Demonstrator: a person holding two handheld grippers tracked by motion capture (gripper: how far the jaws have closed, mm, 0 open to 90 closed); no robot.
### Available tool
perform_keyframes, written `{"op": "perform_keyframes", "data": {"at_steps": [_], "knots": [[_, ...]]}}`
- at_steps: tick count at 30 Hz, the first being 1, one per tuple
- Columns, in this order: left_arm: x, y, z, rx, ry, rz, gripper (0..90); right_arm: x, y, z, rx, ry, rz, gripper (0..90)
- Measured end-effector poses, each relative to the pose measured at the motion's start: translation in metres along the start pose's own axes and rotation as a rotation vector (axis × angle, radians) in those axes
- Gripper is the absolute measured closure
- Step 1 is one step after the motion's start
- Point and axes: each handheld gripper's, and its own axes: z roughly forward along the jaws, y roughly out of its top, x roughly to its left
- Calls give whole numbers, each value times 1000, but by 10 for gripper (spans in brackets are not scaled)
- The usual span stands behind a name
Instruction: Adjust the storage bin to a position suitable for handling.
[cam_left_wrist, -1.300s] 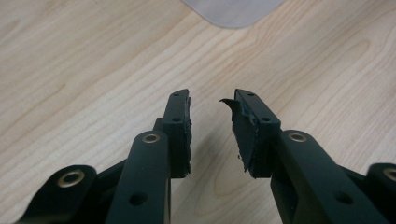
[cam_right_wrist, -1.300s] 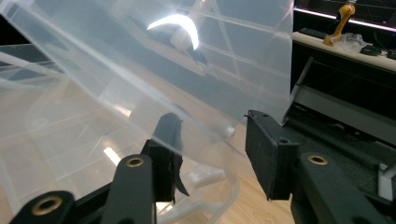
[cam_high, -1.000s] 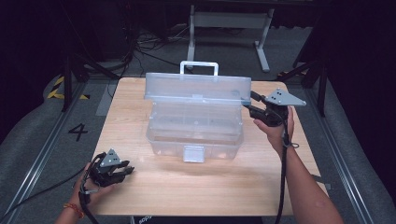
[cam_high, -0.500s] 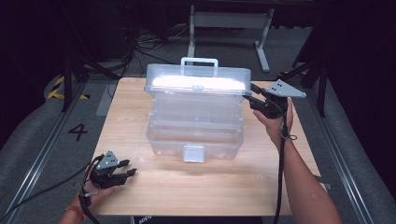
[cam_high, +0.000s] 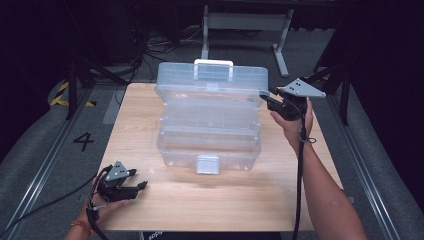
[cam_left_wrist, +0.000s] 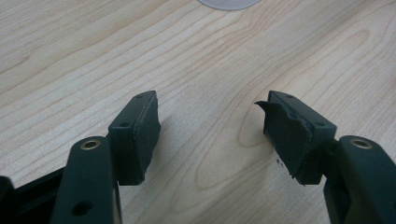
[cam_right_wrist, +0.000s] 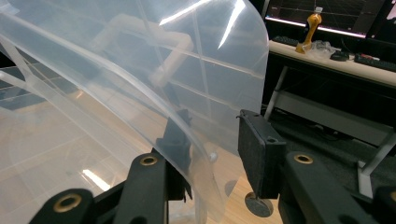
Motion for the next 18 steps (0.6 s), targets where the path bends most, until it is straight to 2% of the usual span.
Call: {"op": "perform_keyframes", "data": {"at_steps": [4, 18], "knots": [[0, 0, 0, 1, 1, -1, 359, -4, 4, 5, 8, -4, 16, 650], [0, 0, 0, 0, -3, -1, 358, -9, 13, 15, 34, -39, 5, 665]]}}
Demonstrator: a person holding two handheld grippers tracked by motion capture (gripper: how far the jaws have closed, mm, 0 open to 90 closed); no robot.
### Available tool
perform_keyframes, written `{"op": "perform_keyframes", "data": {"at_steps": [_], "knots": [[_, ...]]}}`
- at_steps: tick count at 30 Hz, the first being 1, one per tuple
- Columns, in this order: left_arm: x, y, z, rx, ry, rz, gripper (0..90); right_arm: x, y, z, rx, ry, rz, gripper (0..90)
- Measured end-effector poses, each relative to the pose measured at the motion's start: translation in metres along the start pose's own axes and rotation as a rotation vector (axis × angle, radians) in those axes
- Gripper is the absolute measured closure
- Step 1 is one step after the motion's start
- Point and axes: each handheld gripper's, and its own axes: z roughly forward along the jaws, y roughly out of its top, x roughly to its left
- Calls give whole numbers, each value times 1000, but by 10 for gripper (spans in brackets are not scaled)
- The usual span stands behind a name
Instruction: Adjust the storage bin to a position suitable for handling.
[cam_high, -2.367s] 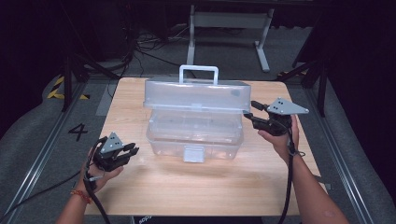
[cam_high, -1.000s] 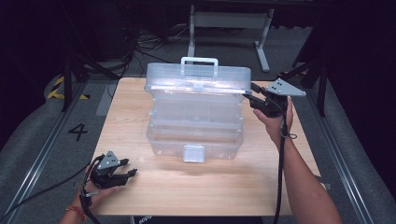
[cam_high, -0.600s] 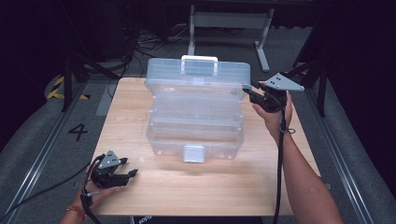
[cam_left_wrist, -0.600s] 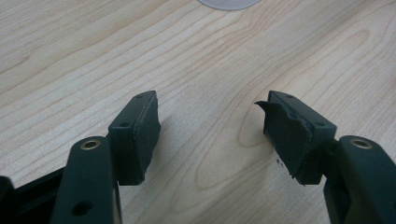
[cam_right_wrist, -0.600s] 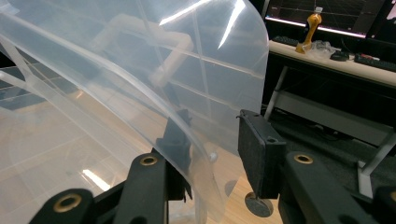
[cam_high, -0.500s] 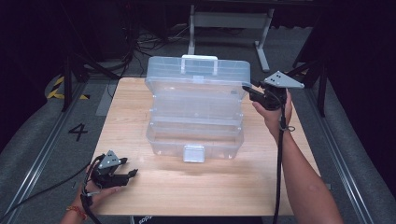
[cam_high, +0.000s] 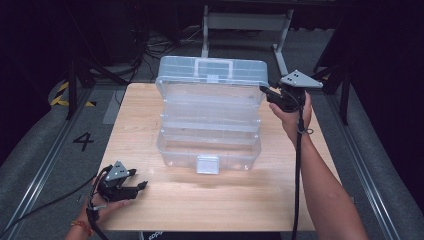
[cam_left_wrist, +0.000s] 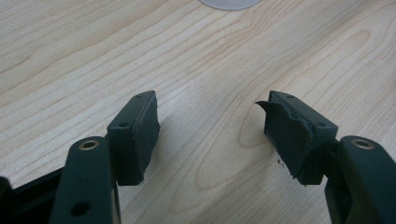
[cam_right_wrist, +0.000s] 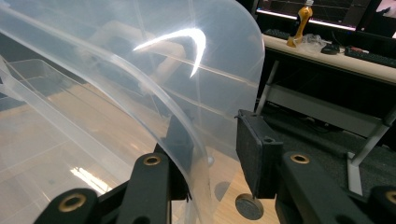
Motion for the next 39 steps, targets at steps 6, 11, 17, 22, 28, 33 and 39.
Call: {"op": "perform_keyframes", "data": {"at_steps": [6, 11, 17, 22, 28, 33, 39], "knots": [[0, 0, 0, 1, 4, 0, 358, -4, 2, 6, 3, -6, 9, 670], [0, 0, 0, 1, 4, 0, 358, -6, 0, 10, 3, -6, 32, 677], [0, 0, 0, 0, 1, -2, 357, -7, 2, 15, 26, -19, 21, 678], [0, 0, 0, 1, 3, -1, 357, -8, 2, 18, 41, -28, 12, 686], [0, 0, 0, 1, 4, -1, 357, -9, 3, 23, 36, -45, 40, 702], [0, 0, 0, 0, 1, -2, 357, -9, 2, 28, 17, -68, 67, 723], [0, 0, 0, 1, 3, -1, 357, -9, 1, 31, 3, -87, 88, 740]]}}
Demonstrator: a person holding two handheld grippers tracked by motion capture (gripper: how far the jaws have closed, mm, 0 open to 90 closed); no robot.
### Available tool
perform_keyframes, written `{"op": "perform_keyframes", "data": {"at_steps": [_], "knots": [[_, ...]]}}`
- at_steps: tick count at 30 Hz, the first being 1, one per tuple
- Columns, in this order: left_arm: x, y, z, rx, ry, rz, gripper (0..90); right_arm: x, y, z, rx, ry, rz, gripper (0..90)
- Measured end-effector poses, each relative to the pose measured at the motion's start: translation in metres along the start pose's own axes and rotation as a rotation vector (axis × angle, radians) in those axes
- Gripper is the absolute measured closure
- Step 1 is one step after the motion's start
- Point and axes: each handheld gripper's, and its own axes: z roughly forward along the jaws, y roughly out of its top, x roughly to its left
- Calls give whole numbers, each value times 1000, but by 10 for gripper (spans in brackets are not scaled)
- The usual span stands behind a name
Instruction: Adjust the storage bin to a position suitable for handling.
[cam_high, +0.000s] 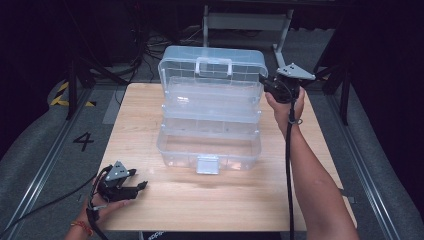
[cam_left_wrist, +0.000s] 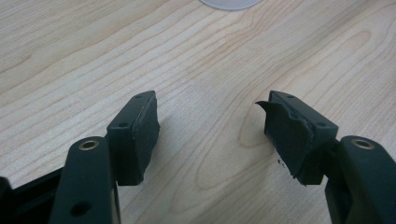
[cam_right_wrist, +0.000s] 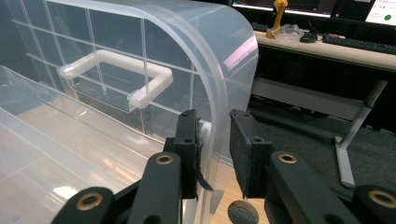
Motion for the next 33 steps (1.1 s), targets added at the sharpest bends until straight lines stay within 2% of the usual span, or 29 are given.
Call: {"op": "perform_keyframes", "data": {"at_steps": [5, 12, 17, 22, 33], "knots": [[0, 0, 0, 0, 0, 0, 357, 0, 0, 2, -4, -15, 16, 761], [0, 0, 0, 0, 0, 0, 357, -2, 2, 5, -2, -12, 37, 778], [0, 0, 0, -1, 0, -1, 357, -7, 2, 8, -2, 9, 66, 789], [0, 0, 0, -2, -3, -2, 357, -7, 3, 12, 2, -4, 59, 789], [0, 0, 0, -1, 0, 0, 357, -12, 5, 18, 19, 9, 74, 788]]}}
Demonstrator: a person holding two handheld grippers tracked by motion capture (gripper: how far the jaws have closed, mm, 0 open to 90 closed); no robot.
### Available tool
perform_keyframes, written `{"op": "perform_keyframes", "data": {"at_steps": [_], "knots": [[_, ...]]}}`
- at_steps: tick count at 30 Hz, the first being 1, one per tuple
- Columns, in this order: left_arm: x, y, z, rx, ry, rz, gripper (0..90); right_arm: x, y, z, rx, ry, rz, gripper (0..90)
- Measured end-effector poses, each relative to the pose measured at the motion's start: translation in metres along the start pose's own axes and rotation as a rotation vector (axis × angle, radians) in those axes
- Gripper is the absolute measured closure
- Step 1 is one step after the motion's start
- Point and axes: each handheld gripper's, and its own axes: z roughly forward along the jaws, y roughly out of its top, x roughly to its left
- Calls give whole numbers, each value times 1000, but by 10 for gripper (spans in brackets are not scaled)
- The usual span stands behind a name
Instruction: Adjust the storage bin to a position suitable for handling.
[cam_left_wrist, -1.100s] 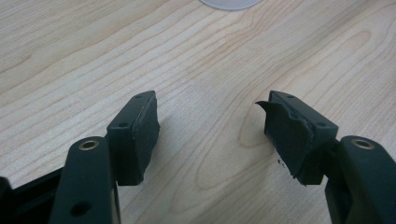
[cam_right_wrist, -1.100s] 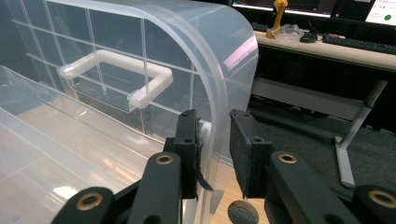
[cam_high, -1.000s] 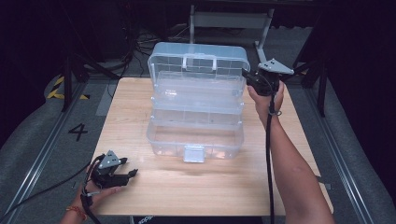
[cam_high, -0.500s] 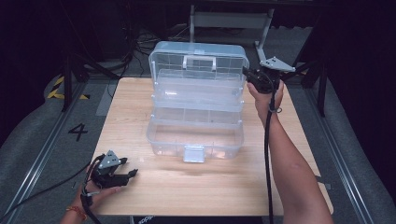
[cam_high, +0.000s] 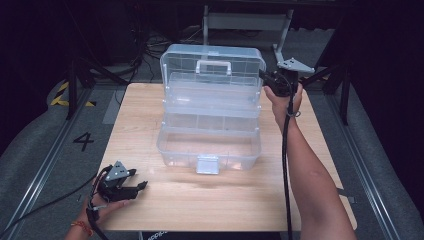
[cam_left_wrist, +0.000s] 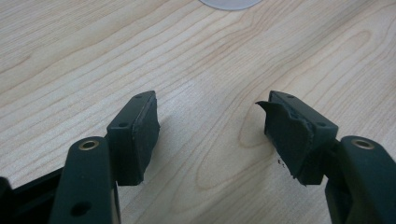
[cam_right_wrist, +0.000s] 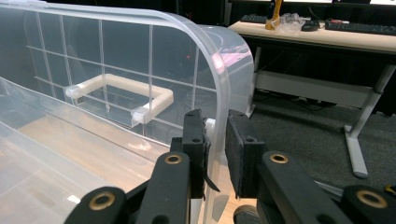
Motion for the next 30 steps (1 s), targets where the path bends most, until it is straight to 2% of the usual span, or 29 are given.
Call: {"op": "perform_keyframes", "data": {"at_steps": [30], "knots": [[0, 0, 0, -2, -5, 2, 356, -11, 4, 21, 37, 3, -10, 781]]}}
